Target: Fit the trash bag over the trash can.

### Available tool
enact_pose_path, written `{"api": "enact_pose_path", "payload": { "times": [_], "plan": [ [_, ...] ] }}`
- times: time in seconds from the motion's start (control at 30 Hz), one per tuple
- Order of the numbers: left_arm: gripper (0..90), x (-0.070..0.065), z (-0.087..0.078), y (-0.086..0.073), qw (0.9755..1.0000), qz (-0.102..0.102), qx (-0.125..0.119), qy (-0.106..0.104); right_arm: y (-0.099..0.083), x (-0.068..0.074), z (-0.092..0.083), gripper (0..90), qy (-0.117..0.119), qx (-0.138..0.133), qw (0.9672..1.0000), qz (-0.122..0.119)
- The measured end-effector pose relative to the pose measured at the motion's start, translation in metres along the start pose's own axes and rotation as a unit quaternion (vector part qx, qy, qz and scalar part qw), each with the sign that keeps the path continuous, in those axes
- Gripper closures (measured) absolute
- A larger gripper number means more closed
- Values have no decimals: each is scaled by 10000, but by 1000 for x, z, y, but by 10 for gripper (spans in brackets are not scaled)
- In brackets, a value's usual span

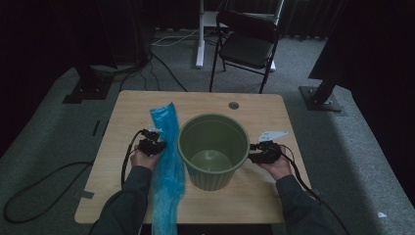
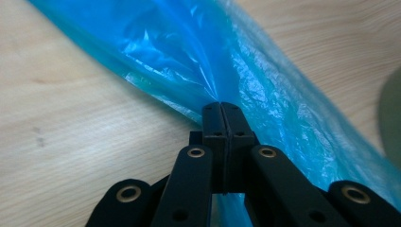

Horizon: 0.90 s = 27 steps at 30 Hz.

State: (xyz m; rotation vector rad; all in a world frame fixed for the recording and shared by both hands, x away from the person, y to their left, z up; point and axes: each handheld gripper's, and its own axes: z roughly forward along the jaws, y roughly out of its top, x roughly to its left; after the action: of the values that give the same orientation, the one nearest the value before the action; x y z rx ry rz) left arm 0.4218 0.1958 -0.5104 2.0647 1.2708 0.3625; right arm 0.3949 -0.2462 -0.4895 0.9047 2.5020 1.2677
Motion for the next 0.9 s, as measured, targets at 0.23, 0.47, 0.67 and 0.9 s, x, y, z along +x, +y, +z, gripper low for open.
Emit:
{"api": "enact_pose_path", "payload": {
  "times": [0.23, 0.47, 0.67, 0.9],
  "plan": [
    [895, 2, -26, 3, 9979, 428, -358, -324, 0, 2, 0, 543, 0, 12, 10000, -30],
    [895, 3, -43, 13, 9940, 632, -661, -603, -1, 3, -2, 543, -7, 2, 10000, -52],
    [895, 6, -60, 24, 9901, 784, -884, -758, -2, 1, -5, 543, -20, -19, 10000, -41],
    [895, 7, -83, 37, 9831, 1013, -1117, -1038, -1, 1, -7, 543, 14, -58, 10000, -13]
  ]
}}
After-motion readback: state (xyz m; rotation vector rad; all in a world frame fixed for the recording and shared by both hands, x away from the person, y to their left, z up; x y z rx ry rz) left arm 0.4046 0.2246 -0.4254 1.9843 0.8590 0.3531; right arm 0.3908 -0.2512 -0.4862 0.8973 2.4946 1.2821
